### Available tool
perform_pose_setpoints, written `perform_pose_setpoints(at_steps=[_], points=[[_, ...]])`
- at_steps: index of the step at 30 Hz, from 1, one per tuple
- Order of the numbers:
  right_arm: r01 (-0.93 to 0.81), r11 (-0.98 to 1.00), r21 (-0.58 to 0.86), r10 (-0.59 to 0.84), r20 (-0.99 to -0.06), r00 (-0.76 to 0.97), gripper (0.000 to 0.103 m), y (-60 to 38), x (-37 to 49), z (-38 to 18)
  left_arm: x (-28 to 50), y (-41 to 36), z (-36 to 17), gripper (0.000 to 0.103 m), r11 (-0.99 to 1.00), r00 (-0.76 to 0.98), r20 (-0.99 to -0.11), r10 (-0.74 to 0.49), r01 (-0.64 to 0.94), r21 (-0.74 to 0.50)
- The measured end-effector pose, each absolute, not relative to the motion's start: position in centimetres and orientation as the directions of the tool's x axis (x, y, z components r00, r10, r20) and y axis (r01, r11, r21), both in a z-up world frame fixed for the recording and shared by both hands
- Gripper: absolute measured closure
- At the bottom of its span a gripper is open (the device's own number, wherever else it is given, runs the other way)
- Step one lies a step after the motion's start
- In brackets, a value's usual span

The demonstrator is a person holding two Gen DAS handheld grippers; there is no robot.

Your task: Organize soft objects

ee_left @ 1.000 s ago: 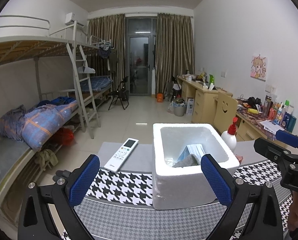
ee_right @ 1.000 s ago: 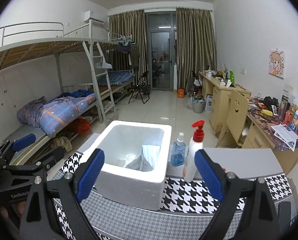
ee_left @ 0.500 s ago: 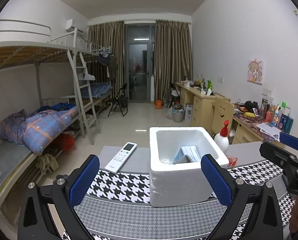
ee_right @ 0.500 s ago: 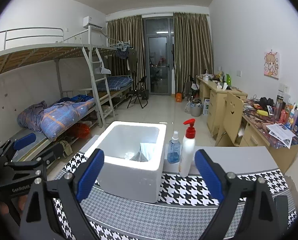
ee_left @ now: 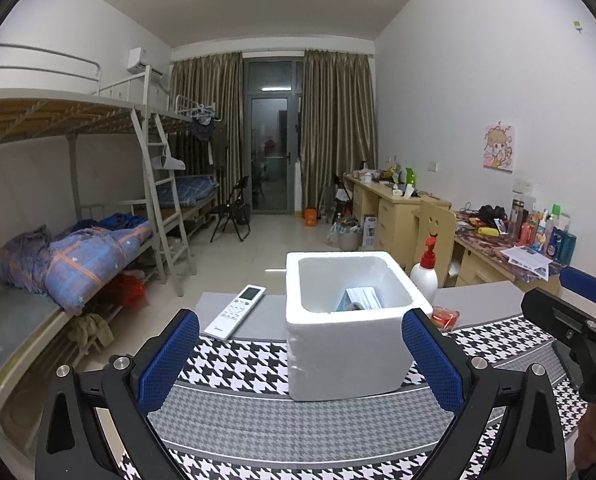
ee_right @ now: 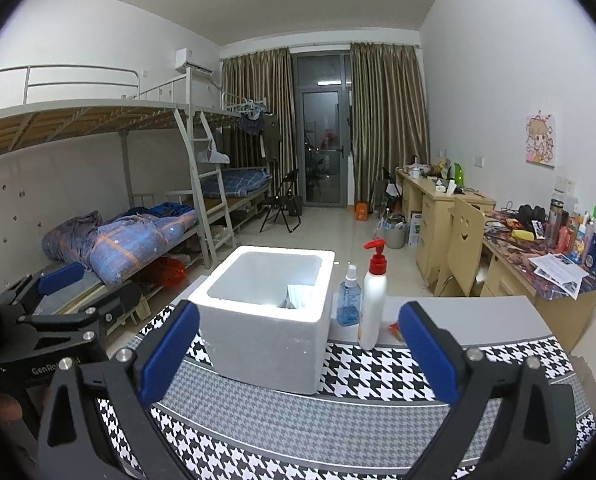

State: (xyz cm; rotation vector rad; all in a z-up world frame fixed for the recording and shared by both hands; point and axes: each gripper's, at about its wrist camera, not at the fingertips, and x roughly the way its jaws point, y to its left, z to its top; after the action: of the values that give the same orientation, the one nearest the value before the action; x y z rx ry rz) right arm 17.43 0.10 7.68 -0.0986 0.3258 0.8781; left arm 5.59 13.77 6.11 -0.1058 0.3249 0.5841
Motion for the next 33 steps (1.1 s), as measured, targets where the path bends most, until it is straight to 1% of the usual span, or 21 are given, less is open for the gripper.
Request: perform_pose_setpoints(at_steps=[4,10,16,22,26,33], points=[[-0.772,0.633,0.064,0.748,-0.307,0.588,0.001,-0.8,17.1,7.3,4.8,13.1,5.5,0.001,0.834,0.794,-0.320,0.518,-0.551,-0.017],[-0.760,0.649,0.041,0.738,-0.277,0.615,0.001,-1.9,15.8,6.2,3.7,11.7,4.3,0.001,0.843,0.808,-0.295,0.510,-0.537,-0.015],[-0.759,0.650,0.048,0.743,-0.252,0.620,0.001,-3.3,14.4,4.9,2.4,10.2,3.2,0.001,0.848,0.819,-0.279,0.502,-0.529,-0.029],[-0.746,0.666,0.023,0.730,-0.230,0.644,0.001,-4.4,13.3,3.8,1.9,9.0,1.6,0.001,0.843,0.812,-0.275,0.516,-0.538,-0.007],[-0.734,0.679,0.026,0.719,-0.224,0.658,0.001,-5.3,12.7,2.8,1.5,8.8,0.6,0.001,0.834,0.802,-0.267,0.535,-0.552,0.012],[-0.718,0.696,0.026,0.702,-0.233,0.673,0.001,-6.0,12.5,2.0,1.0,8.5,0.3,0.001,0.840,0.808,-0.268,0.524,-0.543,0.006]])
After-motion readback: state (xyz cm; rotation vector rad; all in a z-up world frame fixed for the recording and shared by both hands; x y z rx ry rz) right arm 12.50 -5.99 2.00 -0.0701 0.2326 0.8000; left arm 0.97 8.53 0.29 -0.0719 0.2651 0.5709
